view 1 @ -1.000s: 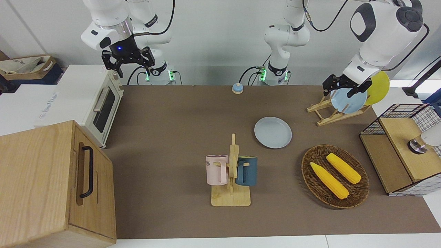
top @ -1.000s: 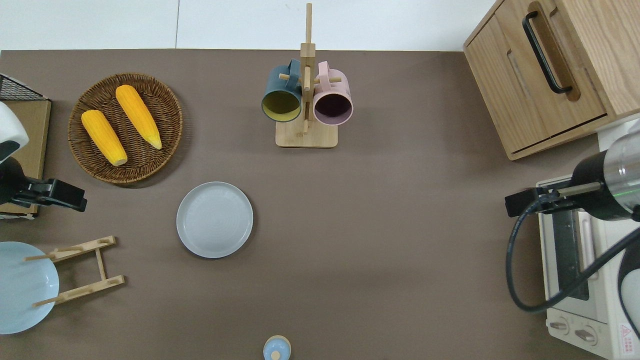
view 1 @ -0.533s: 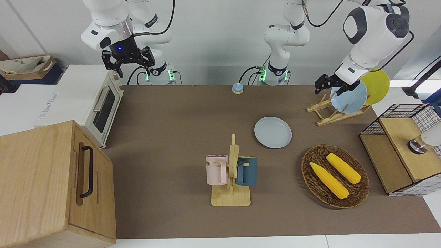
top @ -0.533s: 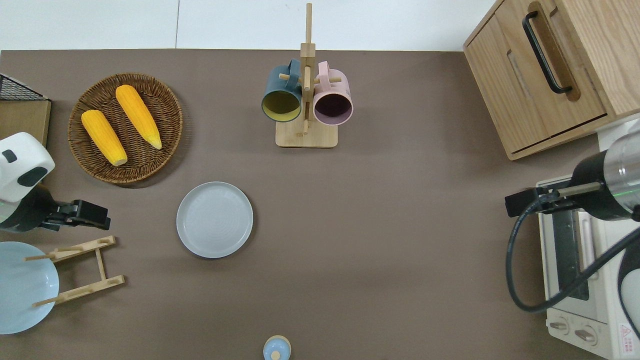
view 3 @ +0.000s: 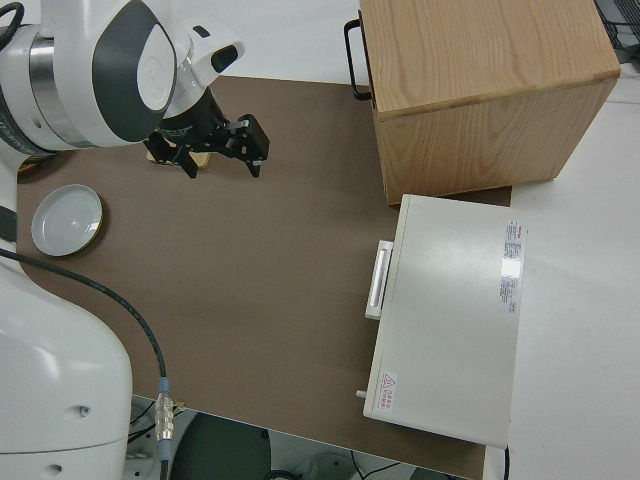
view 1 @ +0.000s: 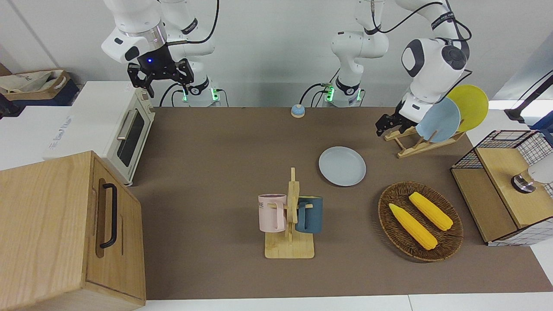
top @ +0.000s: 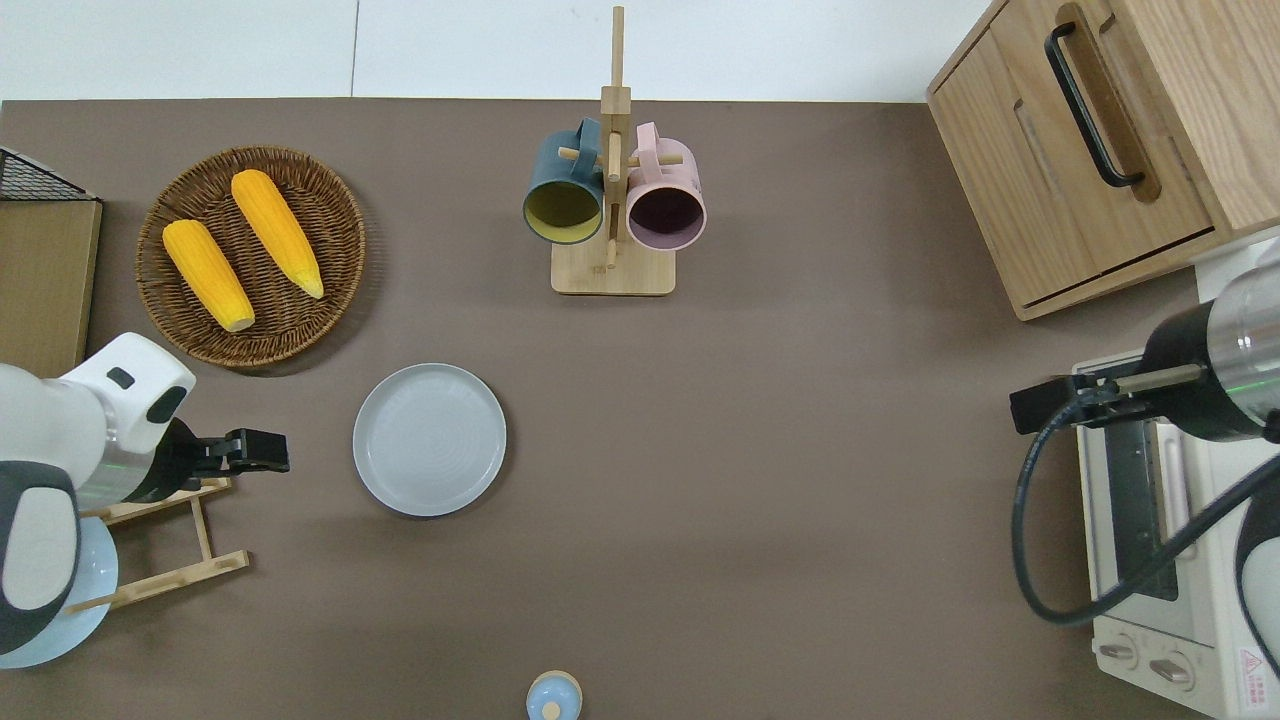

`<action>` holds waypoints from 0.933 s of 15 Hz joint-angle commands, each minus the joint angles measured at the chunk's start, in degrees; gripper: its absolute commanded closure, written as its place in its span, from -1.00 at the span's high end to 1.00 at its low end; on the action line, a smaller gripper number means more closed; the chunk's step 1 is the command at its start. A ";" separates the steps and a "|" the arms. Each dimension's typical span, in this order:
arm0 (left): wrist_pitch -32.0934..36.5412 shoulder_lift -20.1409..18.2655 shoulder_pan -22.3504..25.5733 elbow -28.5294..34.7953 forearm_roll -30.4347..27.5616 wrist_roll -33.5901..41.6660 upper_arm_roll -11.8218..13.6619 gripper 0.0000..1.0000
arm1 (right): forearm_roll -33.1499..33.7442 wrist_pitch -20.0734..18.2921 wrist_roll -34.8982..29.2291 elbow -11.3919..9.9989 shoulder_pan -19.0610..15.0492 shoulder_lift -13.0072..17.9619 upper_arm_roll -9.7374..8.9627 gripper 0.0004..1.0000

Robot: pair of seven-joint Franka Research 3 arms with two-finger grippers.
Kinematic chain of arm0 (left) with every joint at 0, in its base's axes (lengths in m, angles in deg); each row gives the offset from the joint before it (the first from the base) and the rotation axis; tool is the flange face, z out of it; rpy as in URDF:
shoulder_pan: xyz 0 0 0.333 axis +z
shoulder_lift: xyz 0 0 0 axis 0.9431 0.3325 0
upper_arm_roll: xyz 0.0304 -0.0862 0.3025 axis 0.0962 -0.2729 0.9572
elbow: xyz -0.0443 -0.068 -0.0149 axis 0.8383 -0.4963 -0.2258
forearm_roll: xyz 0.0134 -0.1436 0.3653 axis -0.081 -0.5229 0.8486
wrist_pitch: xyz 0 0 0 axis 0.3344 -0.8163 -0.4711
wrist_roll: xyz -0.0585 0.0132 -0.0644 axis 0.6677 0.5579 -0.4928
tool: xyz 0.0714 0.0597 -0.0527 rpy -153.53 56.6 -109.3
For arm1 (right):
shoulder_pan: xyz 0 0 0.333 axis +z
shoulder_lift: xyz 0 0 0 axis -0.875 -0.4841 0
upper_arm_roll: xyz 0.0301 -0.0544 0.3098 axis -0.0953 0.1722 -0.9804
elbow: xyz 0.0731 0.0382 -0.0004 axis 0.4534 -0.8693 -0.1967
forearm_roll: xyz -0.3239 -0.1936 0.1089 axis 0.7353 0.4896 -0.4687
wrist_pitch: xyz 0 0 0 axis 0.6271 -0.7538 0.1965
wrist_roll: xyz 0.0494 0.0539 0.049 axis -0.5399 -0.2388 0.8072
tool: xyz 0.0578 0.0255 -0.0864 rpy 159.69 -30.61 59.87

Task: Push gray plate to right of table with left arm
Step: 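Move the left gripper toward the gray plate's edge nearest the robot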

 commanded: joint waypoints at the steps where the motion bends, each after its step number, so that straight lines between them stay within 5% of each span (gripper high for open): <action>1: -8.21 -2.14 -0.69 7.21 -0.42 -7.67 -3.28 0.98 | -0.59 -0.69 -0.08 0.22 -1.16 0.36 -0.85 0.97; 5: -19.11 -1.61 -0.69 13.81 -0.07 -12.26 -5.49 0.97 | -0.59 -0.69 0.01 0.22 -1.16 0.36 -0.85 0.97; 14: -31.94 2.33 -0.78 19.61 -0.16 -17.70 -8.73 0.98 | -0.59 -0.69 0.01 0.22 -1.16 0.36 -0.85 0.97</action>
